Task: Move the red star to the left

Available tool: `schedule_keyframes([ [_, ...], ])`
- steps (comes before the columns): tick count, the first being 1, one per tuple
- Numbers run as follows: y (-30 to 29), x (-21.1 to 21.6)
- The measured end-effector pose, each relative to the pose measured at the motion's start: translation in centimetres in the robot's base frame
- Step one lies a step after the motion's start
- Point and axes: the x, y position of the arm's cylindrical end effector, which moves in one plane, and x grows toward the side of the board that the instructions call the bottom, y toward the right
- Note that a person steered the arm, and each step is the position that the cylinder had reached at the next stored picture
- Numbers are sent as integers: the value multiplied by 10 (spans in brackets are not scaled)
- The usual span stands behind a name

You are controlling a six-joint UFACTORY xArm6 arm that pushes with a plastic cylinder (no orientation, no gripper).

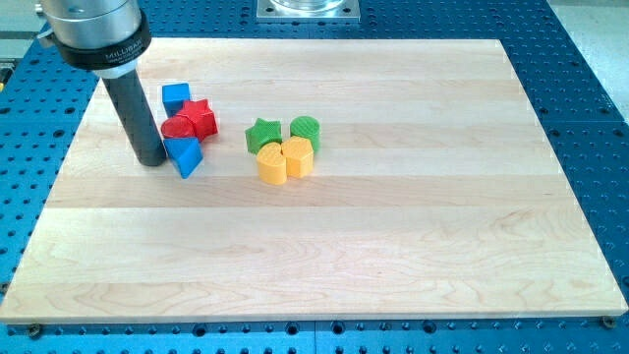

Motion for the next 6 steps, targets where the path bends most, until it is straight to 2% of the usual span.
schedule_keyframes([
  [1,-4,41],
  [2,77,72],
  [3,108,1],
  [4,100,-63],
  [6,37,-70],
])
